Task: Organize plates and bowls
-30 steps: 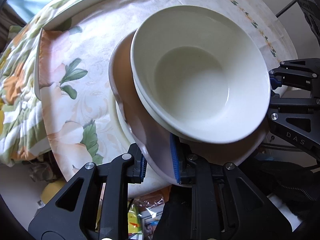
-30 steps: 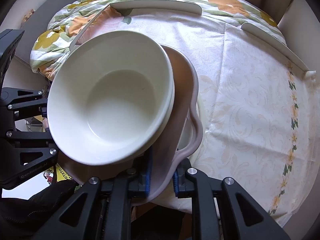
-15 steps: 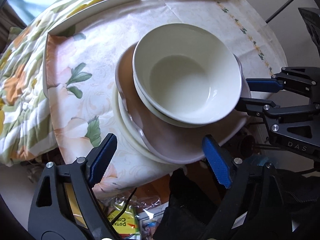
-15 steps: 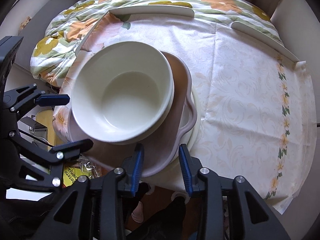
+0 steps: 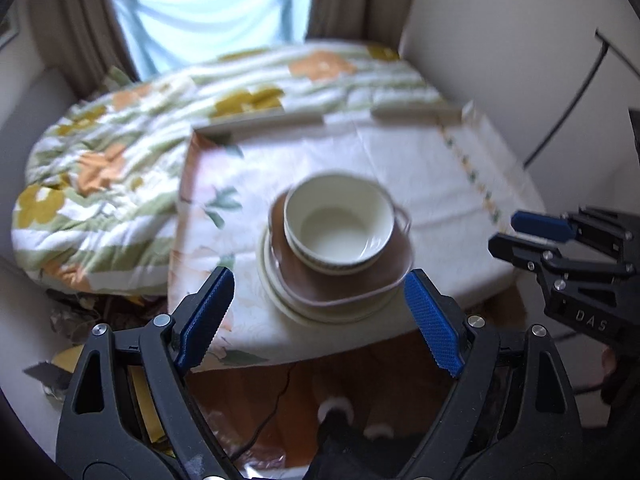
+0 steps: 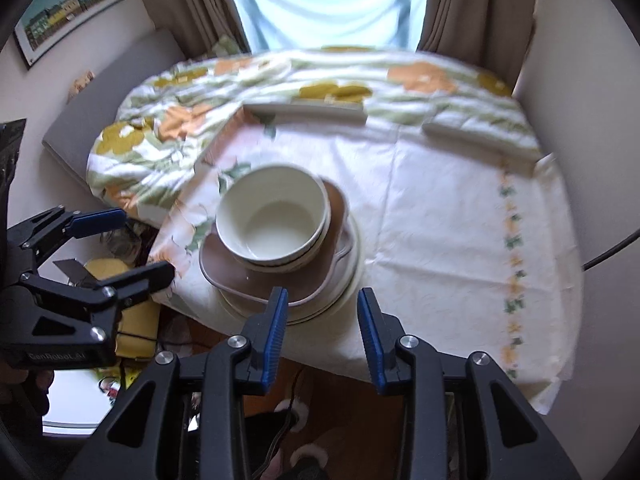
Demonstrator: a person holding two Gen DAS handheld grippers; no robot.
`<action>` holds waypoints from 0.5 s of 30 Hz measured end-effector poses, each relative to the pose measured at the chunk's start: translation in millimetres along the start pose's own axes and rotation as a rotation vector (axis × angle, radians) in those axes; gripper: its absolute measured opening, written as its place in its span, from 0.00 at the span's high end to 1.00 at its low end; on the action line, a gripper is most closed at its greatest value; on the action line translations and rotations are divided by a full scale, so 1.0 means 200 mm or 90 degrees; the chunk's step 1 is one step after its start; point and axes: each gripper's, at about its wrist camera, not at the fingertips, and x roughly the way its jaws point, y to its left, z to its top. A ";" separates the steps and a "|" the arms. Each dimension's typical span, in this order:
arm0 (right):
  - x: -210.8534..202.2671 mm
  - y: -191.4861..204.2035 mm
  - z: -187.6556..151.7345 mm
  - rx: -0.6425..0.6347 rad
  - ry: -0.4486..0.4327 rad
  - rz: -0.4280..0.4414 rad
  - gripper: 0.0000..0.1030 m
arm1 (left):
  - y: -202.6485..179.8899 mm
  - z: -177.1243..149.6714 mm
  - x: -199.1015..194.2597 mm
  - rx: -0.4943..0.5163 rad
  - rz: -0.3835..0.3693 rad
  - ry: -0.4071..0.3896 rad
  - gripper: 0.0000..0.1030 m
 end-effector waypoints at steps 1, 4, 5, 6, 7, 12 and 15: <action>-0.08 -0.01 -0.01 0.001 -0.023 -0.006 0.67 | -0.02 0.00 -0.08 -0.010 0.007 -0.027 0.15; -0.33 -0.06 -0.05 0.022 -0.101 -0.027 0.26 | -0.09 -0.01 -0.32 -0.036 0.031 -0.111 0.02; -0.40 -0.08 -0.07 0.030 -0.124 -0.036 0.18 | -0.11 -0.02 -0.39 -0.040 0.041 -0.138 0.00; -0.46 -0.09 -0.09 0.035 -0.141 -0.047 0.18 | -0.13 -0.03 -0.45 -0.043 0.050 -0.162 0.00; -0.51 -0.09 -0.10 0.039 -0.154 -0.060 0.17 | -0.15 -0.04 -0.51 -0.044 0.059 -0.183 0.00; -0.70 -0.12 -0.19 0.058 -0.214 -0.103 0.06 | -0.22 -0.11 -0.70 -0.053 0.078 -0.241 0.00; -0.78 -0.13 -0.23 0.072 -0.247 -0.111 0.06 | -0.26 -0.16 -0.76 -0.048 0.085 -0.261 0.00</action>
